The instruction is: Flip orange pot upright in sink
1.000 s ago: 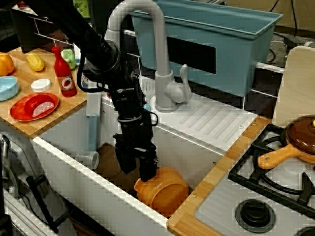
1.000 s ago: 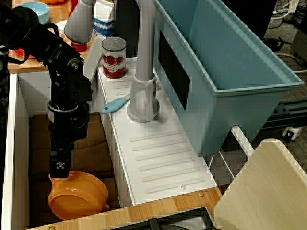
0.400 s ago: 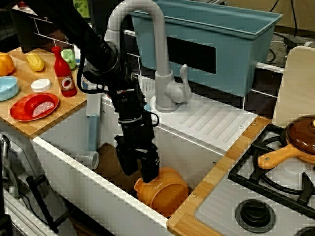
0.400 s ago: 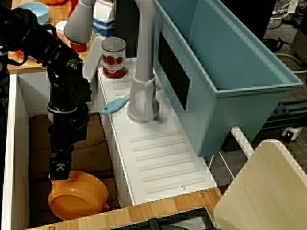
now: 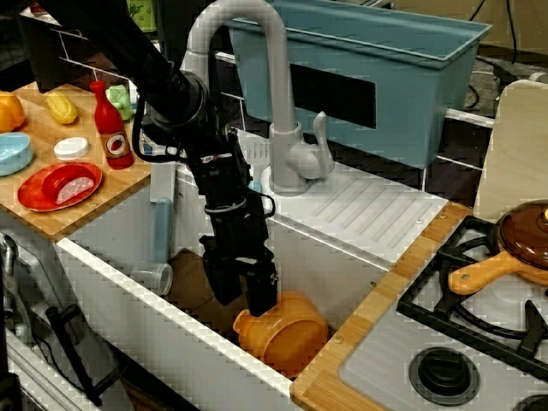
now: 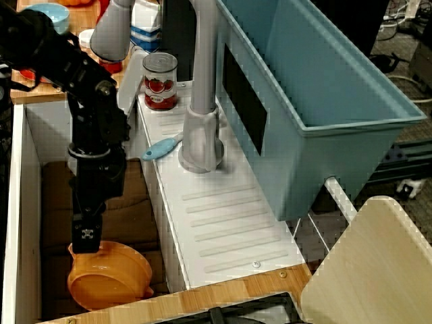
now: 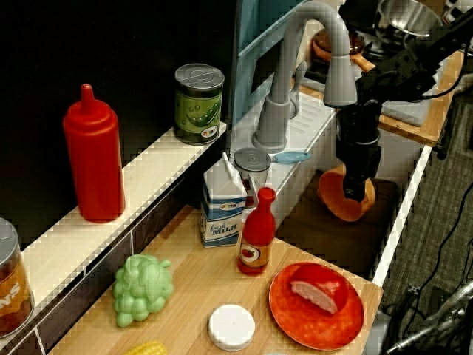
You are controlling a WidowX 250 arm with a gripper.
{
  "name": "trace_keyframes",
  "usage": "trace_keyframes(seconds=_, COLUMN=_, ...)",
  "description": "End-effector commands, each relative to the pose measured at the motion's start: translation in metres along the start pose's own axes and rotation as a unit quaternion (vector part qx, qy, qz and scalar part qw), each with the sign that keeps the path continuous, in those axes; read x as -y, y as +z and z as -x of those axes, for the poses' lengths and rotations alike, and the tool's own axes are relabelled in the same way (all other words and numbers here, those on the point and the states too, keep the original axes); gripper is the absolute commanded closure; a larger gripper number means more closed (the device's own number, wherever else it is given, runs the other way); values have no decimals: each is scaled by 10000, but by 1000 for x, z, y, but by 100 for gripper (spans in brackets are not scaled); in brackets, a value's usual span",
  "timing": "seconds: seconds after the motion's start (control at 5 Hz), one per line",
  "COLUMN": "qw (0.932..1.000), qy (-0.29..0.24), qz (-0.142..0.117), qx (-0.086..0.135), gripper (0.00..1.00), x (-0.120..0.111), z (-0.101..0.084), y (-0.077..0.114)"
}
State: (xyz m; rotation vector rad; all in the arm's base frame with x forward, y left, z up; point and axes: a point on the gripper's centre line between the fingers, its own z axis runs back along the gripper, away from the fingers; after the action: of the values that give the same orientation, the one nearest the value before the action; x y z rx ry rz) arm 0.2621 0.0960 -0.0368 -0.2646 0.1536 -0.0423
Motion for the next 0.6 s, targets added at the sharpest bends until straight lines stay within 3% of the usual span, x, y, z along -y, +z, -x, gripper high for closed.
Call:
trace_keyframes(seconds=0.0, qw=9997, qy=-226, qz=6, qx=77, gripper=0, x=7, z=-6, y=5)
trace_keyframes(seconds=0.4, qw=9987, qy=-318, qz=382, qx=-97, gripper=0, x=14, z=4, y=-6)
